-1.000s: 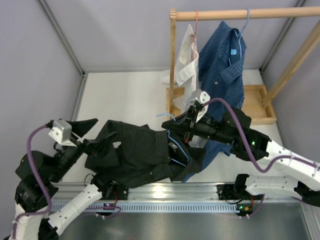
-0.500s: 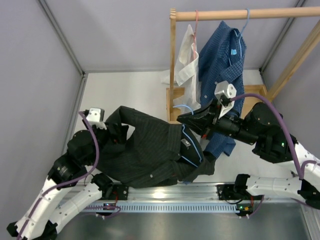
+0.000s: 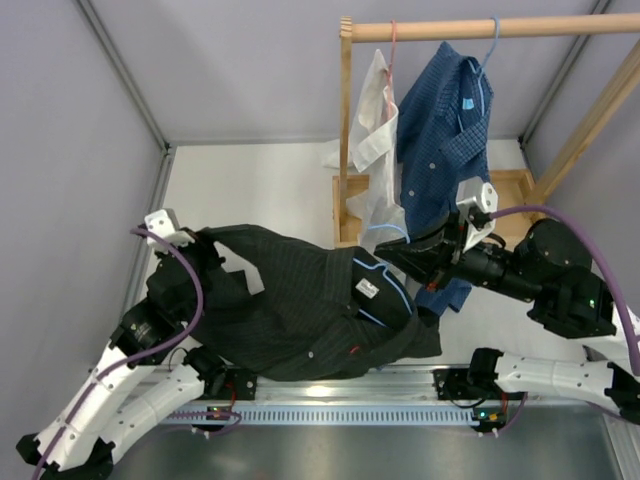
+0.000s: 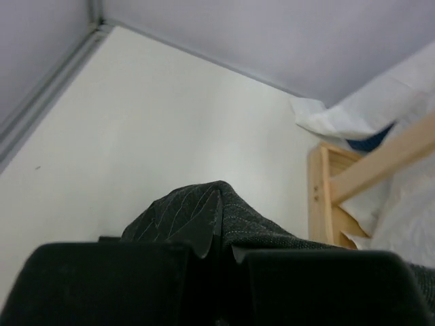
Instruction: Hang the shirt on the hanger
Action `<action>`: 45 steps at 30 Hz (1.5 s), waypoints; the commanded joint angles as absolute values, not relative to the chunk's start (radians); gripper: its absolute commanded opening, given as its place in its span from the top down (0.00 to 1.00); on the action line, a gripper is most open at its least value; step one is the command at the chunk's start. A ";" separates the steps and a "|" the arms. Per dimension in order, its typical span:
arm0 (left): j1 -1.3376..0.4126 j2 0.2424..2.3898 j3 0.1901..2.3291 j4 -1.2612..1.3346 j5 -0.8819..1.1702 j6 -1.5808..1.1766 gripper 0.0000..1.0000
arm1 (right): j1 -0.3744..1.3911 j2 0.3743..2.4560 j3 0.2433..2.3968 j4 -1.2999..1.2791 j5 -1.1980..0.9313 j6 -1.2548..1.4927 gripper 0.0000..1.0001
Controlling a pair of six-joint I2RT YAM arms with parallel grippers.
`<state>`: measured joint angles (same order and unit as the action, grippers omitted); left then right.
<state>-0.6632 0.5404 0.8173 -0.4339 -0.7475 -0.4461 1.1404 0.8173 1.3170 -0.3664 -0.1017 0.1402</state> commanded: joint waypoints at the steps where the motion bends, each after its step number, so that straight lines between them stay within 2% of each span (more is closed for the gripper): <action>1: -0.661 0.552 0.888 -0.593 -1.061 -0.569 1.00 | 1.134 0.730 1.263 -0.336 -0.032 0.138 1.00; 8: -0.660 0.620 0.920 -0.678 -1.069 -0.663 1.00 | 1.134 0.601 1.163 -0.328 0.043 0.156 1.00; 17: -0.660 0.609 0.951 -0.738 -1.103 -0.686 1.00 | 1.132 0.689 1.212 -0.295 -0.034 0.146 1.00; 19: -0.660 0.583 0.974 -0.746 -1.132 -0.631 1.00 | 1.134 0.698 1.245 -0.295 -0.047 0.143 1.00; 21: -0.660 0.568 0.991 -0.697 -1.074 -0.560 1.00 | 1.132 0.710 1.279 -0.296 -0.075 0.144 1.00; 22: -0.660 0.561 1.009 -0.678 -1.034 -0.493 0.92 | 1.132 0.716 1.293 -0.302 -0.086 0.149 1.00; 23: -0.660 0.563 1.025 -0.667 -0.990 -0.461 0.63 | 1.132 0.732 1.308 -0.310 -0.100 0.155 1.00; 25: -0.660 0.578 1.099 -0.681 -0.855 -0.387 0.30 | 1.132 0.768 1.368 -0.353 -0.132 0.161 1.00; 27: -0.661 0.603 1.167 -0.724 -0.806 -0.376 0.02 | 1.132 0.787 1.417 -0.385 -0.123 0.172 1.00; 31: -0.660 0.588 1.340 -0.739 -0.602 -0.296 0.02 | 1.134 0.853 1.489 -0.518 -0.060 0.169 1.00; 34: -0.660 0.568 1.402 -0.623 -0.323 -0.212 0.04 | 1.132 0.877 1.512 -0.584 -0.072 0.153 1.00; 35: -0.661 0.566 1.396 -0.516 -0.122 -0.193 0.03 | 1.132 0.891 1.517 -0.592 -0.080 0.147 1.00; 39: -0.661 0.722 1.489 -0.521 0.319 -0.137 0.02 | 1.134 0.911 1.517 -0.618 -0.135 0.127 1.00; 44: -0.661 0.937 1.482 -0.594 0.660 0.053 0.02 | 1.134 0.878 1.456 -0.623 -0.137 0.091 1.00; 45: -0.660 0.955 1.474 -0.612 0.804 0.101 0.02 | 1.132 0.870 1.448 -0.624 -0.141 0.086 1.00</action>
